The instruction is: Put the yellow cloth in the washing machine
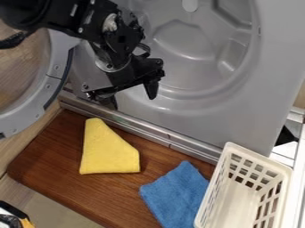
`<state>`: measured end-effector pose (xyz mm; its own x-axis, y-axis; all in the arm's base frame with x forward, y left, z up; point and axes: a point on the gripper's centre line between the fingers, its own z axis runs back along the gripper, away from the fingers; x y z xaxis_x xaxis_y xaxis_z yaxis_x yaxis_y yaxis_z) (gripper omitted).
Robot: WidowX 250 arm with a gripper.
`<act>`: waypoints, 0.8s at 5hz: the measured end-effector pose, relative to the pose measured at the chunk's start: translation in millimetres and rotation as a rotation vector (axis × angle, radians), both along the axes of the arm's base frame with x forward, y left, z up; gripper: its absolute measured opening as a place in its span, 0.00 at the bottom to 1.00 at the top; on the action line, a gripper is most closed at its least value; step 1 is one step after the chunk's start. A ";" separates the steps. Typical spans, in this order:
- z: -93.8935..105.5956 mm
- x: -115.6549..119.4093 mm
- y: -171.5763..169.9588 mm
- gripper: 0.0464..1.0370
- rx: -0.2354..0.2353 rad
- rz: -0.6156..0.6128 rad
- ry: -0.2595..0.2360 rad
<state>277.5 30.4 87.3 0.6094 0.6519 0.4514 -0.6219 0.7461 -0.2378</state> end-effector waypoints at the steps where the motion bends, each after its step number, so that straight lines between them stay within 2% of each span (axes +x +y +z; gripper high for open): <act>1: -6.7 -2.4 -0.1 0.96 -0.001 0.001 0.023; 2: -26.0 -2.7 7.9 0.96 0.001 0.023 0.063; 4: -89.2 -6.9 39.1 0.96 0.020 0.107 0.137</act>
<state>270.6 69.5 -1.8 0.5933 0.7082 0.3827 -0.7239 0.6773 -0.1311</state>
